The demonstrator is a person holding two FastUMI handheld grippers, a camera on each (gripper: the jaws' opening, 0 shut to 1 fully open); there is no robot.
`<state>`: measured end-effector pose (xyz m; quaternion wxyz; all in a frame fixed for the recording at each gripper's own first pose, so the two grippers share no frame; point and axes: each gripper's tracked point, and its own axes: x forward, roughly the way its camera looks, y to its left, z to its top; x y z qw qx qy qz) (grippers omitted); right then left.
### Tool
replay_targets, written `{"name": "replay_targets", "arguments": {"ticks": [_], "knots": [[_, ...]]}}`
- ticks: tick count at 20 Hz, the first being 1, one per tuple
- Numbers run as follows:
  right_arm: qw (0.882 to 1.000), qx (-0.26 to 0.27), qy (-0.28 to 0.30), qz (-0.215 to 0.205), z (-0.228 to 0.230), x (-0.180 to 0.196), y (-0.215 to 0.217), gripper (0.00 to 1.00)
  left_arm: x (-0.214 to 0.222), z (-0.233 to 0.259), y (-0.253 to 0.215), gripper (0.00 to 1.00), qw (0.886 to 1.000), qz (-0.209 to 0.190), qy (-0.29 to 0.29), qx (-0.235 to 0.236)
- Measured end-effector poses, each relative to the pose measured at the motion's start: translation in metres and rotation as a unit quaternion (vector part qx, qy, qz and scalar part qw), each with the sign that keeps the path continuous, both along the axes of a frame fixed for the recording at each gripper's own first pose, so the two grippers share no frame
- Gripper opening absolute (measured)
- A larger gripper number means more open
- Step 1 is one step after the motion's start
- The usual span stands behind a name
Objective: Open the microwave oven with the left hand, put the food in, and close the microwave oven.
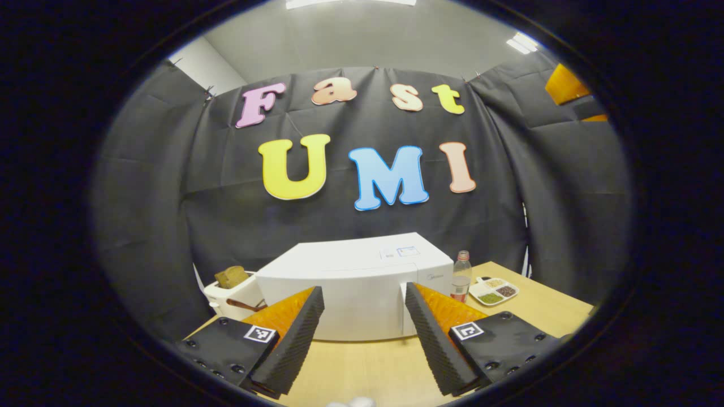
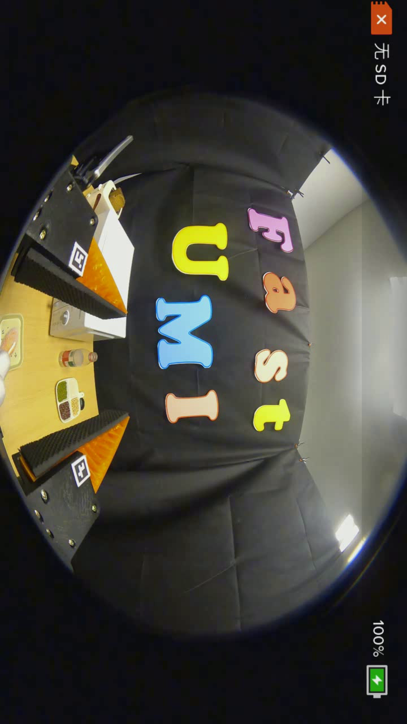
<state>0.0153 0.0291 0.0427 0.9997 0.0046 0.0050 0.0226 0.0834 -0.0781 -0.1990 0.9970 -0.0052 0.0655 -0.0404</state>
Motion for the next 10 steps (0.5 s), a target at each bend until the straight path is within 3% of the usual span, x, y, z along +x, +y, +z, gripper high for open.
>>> {"name": "replay_targets", "arguments": {"ticks": [3, 10], "knots": [[1.000, -0.010, 0.005, -0.018, 0.002, -0.003, -0.017, 0.99, 0.026, -0.032, -0.026, 0.96, 1.000, -0.002, 0.012, -0.024], [0.997, -0.055, 0.021, -0.059, -0.018, 0.003, -0.041, 0.99, 0.106, -0.098, -0.072, 0.95, 0.999, 0.001, 0.024, -0.032]]}}
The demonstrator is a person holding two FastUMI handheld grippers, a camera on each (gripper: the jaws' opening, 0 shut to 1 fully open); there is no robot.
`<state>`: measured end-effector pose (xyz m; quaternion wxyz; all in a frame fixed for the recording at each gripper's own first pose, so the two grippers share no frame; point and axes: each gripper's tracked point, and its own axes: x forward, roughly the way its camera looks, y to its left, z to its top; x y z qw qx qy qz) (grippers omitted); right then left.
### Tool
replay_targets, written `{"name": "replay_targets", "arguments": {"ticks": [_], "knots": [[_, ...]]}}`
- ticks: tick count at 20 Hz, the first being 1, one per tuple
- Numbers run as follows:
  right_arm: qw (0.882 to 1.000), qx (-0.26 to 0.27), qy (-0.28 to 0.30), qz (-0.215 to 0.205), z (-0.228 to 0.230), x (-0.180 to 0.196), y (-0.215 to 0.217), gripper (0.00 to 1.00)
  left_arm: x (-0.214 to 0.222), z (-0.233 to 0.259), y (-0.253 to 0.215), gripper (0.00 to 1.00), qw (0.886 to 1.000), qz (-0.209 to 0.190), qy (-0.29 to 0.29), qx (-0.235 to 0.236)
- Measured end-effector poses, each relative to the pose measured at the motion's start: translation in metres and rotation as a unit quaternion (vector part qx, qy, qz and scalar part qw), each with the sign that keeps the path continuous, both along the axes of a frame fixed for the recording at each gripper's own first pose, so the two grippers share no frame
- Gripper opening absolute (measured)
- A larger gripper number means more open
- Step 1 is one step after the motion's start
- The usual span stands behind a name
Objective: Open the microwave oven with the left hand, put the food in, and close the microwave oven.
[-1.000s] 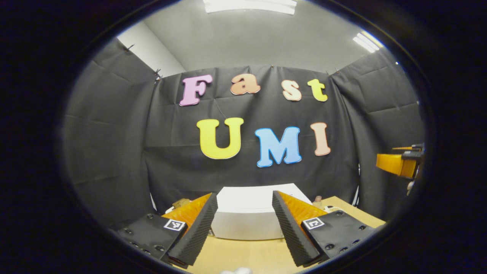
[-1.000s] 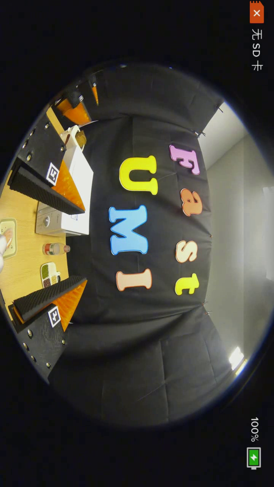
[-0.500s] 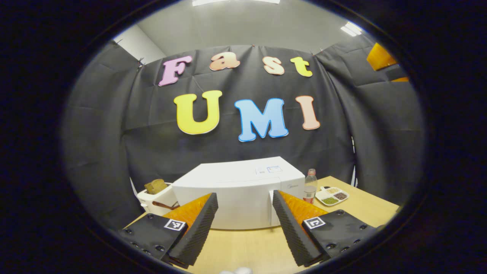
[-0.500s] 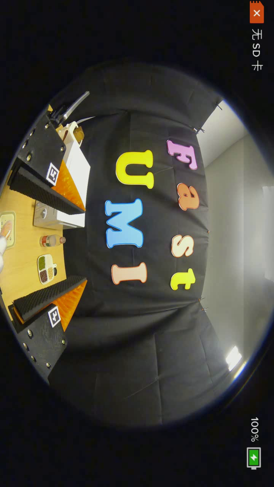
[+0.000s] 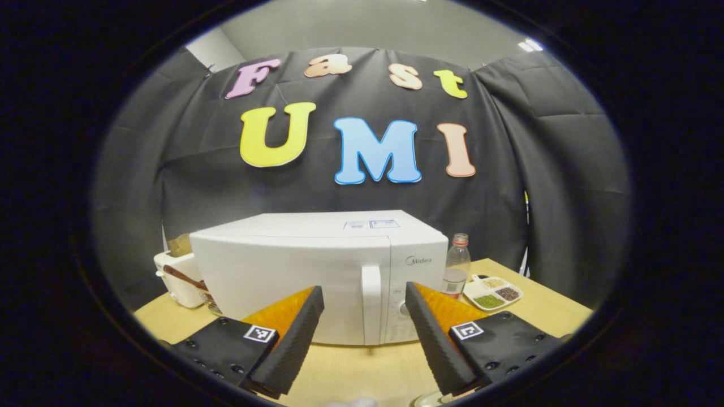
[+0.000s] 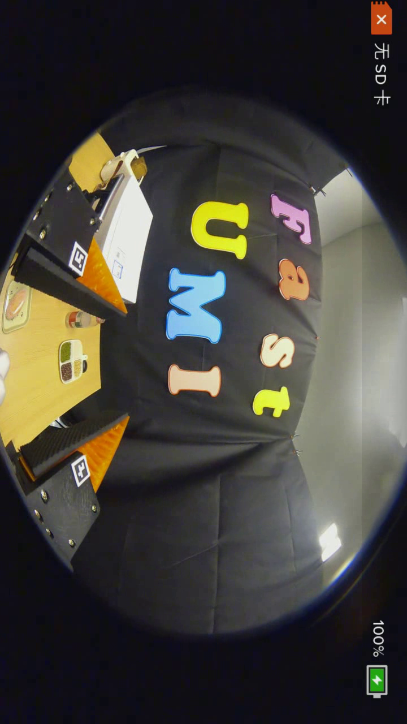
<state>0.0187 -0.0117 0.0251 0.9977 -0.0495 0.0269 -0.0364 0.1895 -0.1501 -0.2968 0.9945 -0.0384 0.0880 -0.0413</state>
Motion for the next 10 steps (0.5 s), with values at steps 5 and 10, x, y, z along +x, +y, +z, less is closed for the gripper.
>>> {"name": "replay_targets", "arguments": {"ticks": [5, 10], "knots": [[1.000, 0.002, 0.019, -0.010, -0.017, 0.004, -0.005, 0.99, 0.031, -0.020, -0.009, 0.97, 1.000, 0.002, 0.007, 0.005], [1.000, 0.008, 0.023, -0.018, -0.024, 0.006, -0.011, 0.99, 0.041, -0.028, -0.014, 0.94, 1.000, -0.004, 0.009, 0.007]]}}
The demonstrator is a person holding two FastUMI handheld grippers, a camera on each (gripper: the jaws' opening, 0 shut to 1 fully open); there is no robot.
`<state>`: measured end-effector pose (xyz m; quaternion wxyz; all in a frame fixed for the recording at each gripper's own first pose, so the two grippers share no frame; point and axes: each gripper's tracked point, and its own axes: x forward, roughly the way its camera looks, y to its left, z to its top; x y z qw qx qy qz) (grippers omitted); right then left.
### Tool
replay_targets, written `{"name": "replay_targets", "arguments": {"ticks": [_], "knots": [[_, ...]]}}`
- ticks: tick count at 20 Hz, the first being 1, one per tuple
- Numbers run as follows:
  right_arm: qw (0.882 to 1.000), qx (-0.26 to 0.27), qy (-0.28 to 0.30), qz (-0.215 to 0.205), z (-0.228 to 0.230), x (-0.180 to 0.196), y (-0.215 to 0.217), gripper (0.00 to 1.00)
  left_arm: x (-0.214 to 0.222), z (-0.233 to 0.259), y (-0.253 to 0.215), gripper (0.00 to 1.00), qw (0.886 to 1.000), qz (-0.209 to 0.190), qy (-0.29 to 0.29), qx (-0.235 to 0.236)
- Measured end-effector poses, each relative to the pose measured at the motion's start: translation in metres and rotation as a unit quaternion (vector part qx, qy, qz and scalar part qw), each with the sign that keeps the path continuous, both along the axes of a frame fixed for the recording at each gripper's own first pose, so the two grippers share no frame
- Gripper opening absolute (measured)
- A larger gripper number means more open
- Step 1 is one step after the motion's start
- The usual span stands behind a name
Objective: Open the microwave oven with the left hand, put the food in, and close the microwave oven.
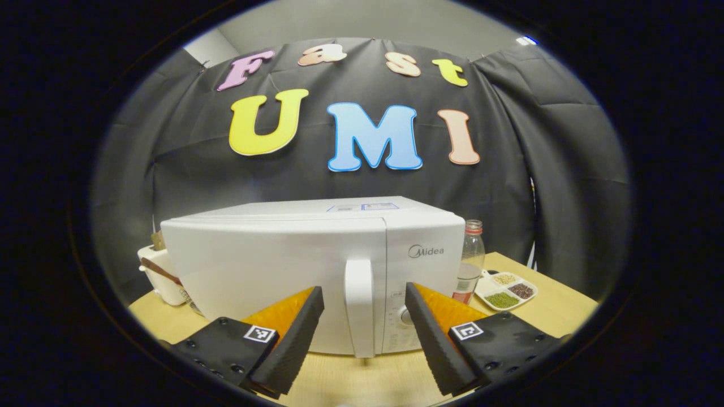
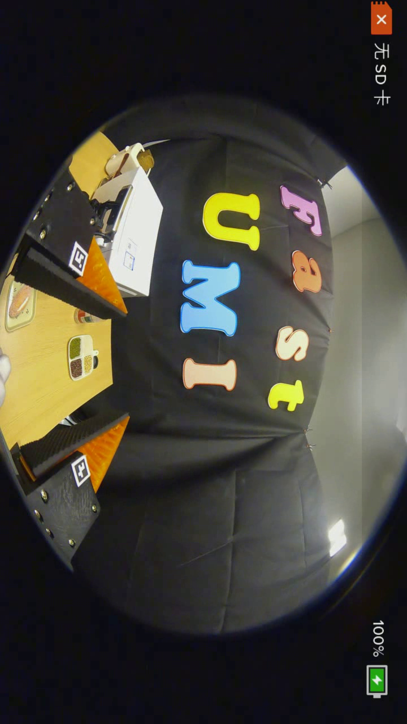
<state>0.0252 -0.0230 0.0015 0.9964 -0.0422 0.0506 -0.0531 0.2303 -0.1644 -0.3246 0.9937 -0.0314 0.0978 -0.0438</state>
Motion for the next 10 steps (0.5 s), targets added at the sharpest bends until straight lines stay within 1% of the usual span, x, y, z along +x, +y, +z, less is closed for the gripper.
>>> {"name": "replay_targets", "arguments": {"ticks": [2, 3, 4, 5, 6, 8, 9, 10], "knots": [[1.000, -0.001, 0.004, -0.001, -0.003, 0.002, -0.002, 0.99, 0.004, -0.001, -0.007, 0.89, 1.000, -0.014, 0.004, -0.006], [1.000, -0.002, 0.004, -0.001, -0.003, 0.002, -0.003, 0.99, 0.006, -0.001, -0.007, 0.75, 1.000, -0.013, 0.006, -0.003], [1.000, -0.001, 0.003, -0.001, -0.002, 0.002, -0.004, 0.99, 0.008, -0.002, 0.003, 0.61, 1.000, -0.003, 0.007, 0.009], [1.000, 0.000, 0.004, -0.001, -0.003, 0.002, -0.003, 0.99, 0.012, -0.008, 0.004, 0.47, 1.000, -0.013, 0.015, 0.008], [1.000, 0.002, 0.007, 0.000, -0.006, 0.002, -0.004, 0.99, 0.006, -0.002, 0.003, 0.34, 1.000, -0.019, 0.008, -0.001], [1.000, -0.001, 0.010, 0.001, -0.008, 0.003, -0.004, 0.99, 0.008, -0.006, 0.005, 0.31, 0.999, -0.029, 0.011, -0.007], [1.000, 0.000, 0.012, 0.001, -0.010, 0.004, -0.005, 0.99, 0.009, -0.007, 0.004, 0.25, 0.999, -0.029, 0.010, -0.007], [1.000, 0.002, 0.014, 0.003, -0.011, 0.004, -0.004, 0.99, 0.009, -0.007, 0.003, 0.25, 1.000, -0.029, 0.012, -0.004]]}}
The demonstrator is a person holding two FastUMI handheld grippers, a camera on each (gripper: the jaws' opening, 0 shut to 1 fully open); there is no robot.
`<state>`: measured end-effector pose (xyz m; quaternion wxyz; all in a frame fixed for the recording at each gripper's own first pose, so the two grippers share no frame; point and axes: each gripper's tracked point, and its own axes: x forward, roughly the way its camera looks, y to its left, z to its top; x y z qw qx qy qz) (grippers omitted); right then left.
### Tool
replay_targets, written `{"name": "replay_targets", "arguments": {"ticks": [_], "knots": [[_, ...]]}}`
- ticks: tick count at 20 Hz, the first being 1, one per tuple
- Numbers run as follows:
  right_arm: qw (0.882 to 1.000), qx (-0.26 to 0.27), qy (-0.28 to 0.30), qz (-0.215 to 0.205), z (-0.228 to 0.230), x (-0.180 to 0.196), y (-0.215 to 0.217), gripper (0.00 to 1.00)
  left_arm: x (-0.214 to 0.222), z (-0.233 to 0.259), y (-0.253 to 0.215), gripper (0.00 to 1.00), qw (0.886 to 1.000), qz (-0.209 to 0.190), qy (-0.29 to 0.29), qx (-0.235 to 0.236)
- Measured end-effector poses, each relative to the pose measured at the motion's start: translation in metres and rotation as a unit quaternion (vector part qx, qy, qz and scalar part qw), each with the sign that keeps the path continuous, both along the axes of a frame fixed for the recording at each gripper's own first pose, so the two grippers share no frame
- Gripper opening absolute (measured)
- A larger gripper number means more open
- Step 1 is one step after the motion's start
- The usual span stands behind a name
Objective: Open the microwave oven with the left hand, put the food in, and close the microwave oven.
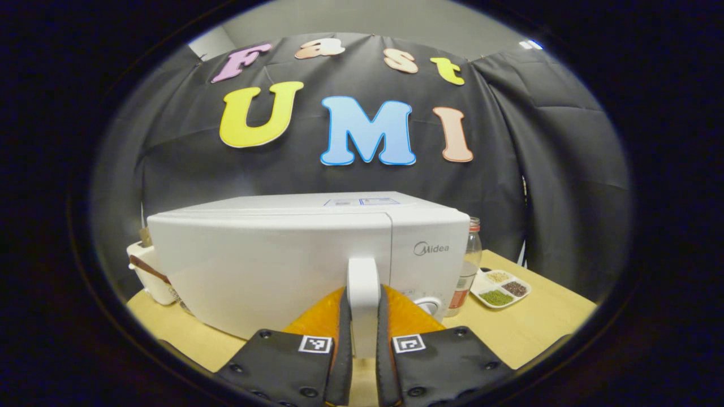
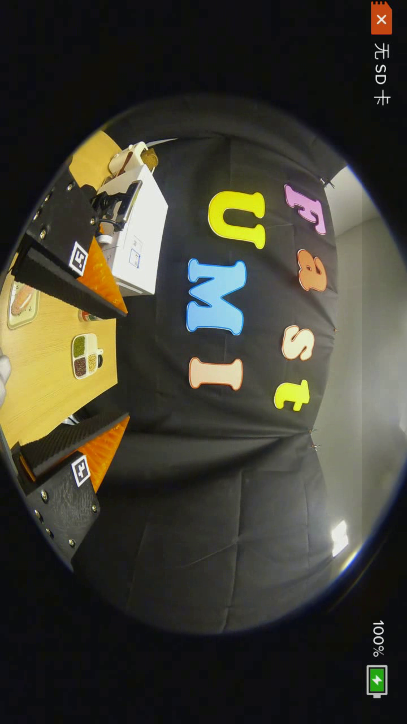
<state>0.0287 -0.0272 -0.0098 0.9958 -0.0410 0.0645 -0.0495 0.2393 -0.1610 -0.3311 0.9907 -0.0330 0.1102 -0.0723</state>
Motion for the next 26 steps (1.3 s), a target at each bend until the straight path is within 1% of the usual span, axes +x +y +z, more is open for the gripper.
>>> {"name": "replay_targets", "arguments": {"ticks": [1, 3, 7, 8, 11, 12, 14, 15, 16, 18, 21, 22, 23, 24, 26], "knots": [[1.000, 0.002, 0.001, 0.001, -0.001, 0.000, 0.000, 0.99, -0.001, 0.001, 0.001, 0.20, 1.000, -0.001, 0.001, 0.004], [1.000, 0.001, 0.005, 0.004, -0.002, 0.000, 0.001, 0.99, -0.001, 0.001, 0.001, 0.13, 1.000, -0.002, 0.002, 0.001], [1.000, -0.007, 0.002, 0.008, 0.003, -0.001, 0.000, 0.99, -0.003, 0.001, 0.002, 0.13, 1.000, 0.002, 0.005, 0.001], [1.000, -0.007, 0.002, 0.010, 0.004, -0.001, 0.000, 0.99, -0.004, 0.001, 0.001, 0.12, 1.000, 0.002, 0.006, -0.001], [1.000, -0.012, 0.001, 0.012, 0.007, -0.004, -0.004, 0.99, -0.007, -0.002, 0.001, 0.11, 1.000, 0.000, 0.021, -0.009], [1.000, -0.011, 0.001, 0.015, 0.009, -0.005, -0.004, 0.99, -0.023, -0.008, 0.004, 0.11, 0.999, 0.006, 0.038, -0.009], [1.000, -0.012, -0.001, 0.019, 0.012, -0.006, -0.004, 0.99, -0.044, 0.007, 0.011, 0.12, 1.000, 0.005, -0.009, 0.004], [1.000, -0.012, 0.000, 0.024, 0.011, -0.007, -0.002, 0.99, -0.055, 0.004, 0.015, 0.11, 1.000, 0.001, -0.004, 0.015], [1.000, -0.012, 0.001, 0.029, 0.010, -0.008, 0.000, 0.99, -0.063, 0.002, 0.019, 0.11, 1.000, -0.003, -0.003, 0.010], [0.999, 0.001, 0.008, 0.041, 0.006, -0.011, 0.008, 0.99, -0.086, 0.000, 0.029, 0.12, 1.000, -0.009, 0.008, 0.004], [0.998, 0.009, 0.018, 0.062, 0.005, -0.019, 0.025, 0.99, -0.118, 0.006, 0.047, 0.18, 1.000, -0.006, 0.009, 0.024], [0.998, 0.007, 0.014, 0.066, 0.009, -0.022, 0.028, 0.96, -0.131, 0.004, 0.056, 0.18, 1.000, -0.004, 0.009, 0.028], [0.997, 0.005, 0.014, 0.073, 0.009, -0.026, 0.033, 0.99, -0.139, 0.004, 0.063, 0.21, 0.999, 0.002, 0.016, 0.031], [0.997, 0.000, 0.014, 0.078, 0.011, -0.029, 0.037, 0.99, -0.149, 0.004, 0.070, 0.21, 0.999, 0.010, 0.019, 0.032], [0.996, -0.006, 0.009, 0.086, 0.016, -0.037, 0.044, 0.99, -0.162, 0.004, 0.080, 0.25, 0.999, 0.026, 0.025, 0.038]]}}
